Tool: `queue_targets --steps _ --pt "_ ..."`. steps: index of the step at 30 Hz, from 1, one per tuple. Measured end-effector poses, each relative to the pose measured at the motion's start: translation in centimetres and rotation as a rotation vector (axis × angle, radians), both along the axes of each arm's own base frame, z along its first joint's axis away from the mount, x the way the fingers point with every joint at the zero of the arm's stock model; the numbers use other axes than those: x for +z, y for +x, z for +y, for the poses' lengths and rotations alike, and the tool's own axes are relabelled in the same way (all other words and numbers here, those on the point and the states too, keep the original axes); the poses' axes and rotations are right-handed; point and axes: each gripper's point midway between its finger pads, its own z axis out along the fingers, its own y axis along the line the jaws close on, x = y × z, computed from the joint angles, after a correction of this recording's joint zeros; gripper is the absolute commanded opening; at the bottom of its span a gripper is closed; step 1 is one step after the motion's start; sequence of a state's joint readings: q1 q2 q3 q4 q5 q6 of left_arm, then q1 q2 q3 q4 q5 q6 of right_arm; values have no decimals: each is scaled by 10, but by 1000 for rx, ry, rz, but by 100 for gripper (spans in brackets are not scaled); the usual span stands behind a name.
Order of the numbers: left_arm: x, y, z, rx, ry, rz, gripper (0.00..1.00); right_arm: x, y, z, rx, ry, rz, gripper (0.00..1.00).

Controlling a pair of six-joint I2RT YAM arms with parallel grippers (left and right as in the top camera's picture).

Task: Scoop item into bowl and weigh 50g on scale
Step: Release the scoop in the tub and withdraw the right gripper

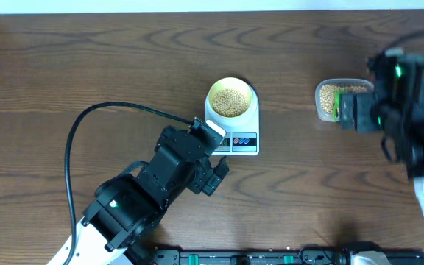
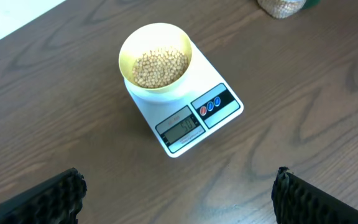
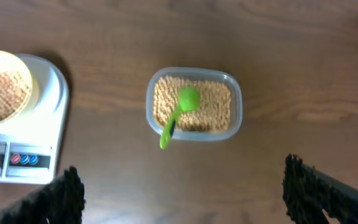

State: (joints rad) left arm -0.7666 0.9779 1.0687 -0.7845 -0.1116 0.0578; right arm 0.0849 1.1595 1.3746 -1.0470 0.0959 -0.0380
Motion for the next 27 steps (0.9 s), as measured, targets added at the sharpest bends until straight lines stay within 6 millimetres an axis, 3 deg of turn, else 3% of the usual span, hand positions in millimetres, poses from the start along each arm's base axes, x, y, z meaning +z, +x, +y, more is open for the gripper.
queue_targets --steps 4,9,12,17,27 --pt "0 0 0 0 -1 -1 98 -11 -28 1 10 13 -118 99" --pt "3 0 0 0 -4 -4 98 -25 -32 1 9 33 -413 99" --pt "3 0 0 0 -5 -5 98 -50 -33 0 4 42 -524 99" --pt "3 0 0 0 -5 -5 98 -100 -35 -1 1 45 -569 99" --pt "3 0 0 0 -5 -5 98 -148 -37 -2 -5 44 -593 99"
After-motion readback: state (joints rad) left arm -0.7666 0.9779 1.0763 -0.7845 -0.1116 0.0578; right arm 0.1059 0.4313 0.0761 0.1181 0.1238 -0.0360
